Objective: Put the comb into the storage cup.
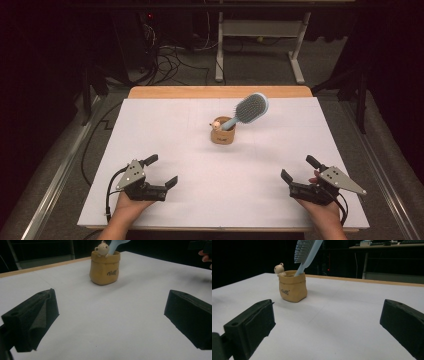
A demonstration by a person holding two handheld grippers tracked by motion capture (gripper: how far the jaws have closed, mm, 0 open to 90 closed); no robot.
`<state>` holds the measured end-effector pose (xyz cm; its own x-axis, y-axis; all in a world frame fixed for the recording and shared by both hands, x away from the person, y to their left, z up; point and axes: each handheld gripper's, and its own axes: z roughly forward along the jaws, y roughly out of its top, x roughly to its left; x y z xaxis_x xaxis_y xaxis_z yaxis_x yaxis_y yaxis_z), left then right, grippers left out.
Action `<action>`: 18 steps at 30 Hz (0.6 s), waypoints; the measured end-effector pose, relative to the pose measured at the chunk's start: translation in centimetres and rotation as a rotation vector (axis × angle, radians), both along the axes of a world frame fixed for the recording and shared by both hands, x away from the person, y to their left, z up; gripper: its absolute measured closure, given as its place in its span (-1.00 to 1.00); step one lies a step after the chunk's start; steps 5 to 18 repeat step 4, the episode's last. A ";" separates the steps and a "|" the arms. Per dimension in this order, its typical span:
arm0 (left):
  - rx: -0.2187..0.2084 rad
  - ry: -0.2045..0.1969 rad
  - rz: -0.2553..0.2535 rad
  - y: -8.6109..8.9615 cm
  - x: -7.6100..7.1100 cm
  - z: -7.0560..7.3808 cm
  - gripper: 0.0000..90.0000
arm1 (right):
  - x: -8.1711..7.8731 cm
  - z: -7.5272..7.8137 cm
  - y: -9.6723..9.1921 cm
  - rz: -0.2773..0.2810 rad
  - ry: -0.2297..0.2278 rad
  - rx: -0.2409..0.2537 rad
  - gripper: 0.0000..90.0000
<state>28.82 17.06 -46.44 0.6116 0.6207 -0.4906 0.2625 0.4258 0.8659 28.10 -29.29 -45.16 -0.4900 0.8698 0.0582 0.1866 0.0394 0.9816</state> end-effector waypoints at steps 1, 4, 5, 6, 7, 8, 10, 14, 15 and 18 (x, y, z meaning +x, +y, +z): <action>0.001 -0.002 0.001 0.0 0.0 0.0 -0.99 | 0.0 0.0 0.0 -0.002 -0.002 -0.001 -0.99; -0.003 -0.004 0.004 0.2 0.0 0.1 -0.99 | -0.1 0.0 0.1 -0.002 -0.006 -0.004 -0.99; -0.003 -0.004 0.004 0.2 0.0 0.1 -0.99 | -0.1 0.0 0.1 -0.002 -0.006 -0.004 -0.99; -0.003 -0.004 0.004 0.2 0.0 0.1 -0.99 | -0.1 0.0 0.1 -0.002 -0.006 -0.004 -0.99; -0.003 -0.004 0.004 0.2 0.0 0.1 -0.99 | -0.1 0.0 0.1 -0.002 -0.006 -0.004 -0.99; -0.003 -0.004 0.004 0.2 0.0 0.1 -0.99 | -0.1 0.0 0.1 -0.002 -0.006 -0.004 -0.99; -0.003 -0.004 0.004 0.2 0.0 0.1 -0.99 | -0.1 0.0 0.1 -0.002 -0.006 -0.004 -0.99; -0.003 -0.004 0.004 0.2 0.0 0.1 -0.99 | -0.1 0.0 0.1 -0.002 -0.006 -0.004 -0.99; -0.003 -0.004 0.004 0.2 0.0 0.1 -0.99 | -0.1 0.0 0.1 -0.002 -0.006 -0.004 -0.99; -0.003 -0.004 0.004 0.2 0.0 0.1 -0.99 | -0.1 0.0 0.1 -0.002 -0.006 -0.004 -0.99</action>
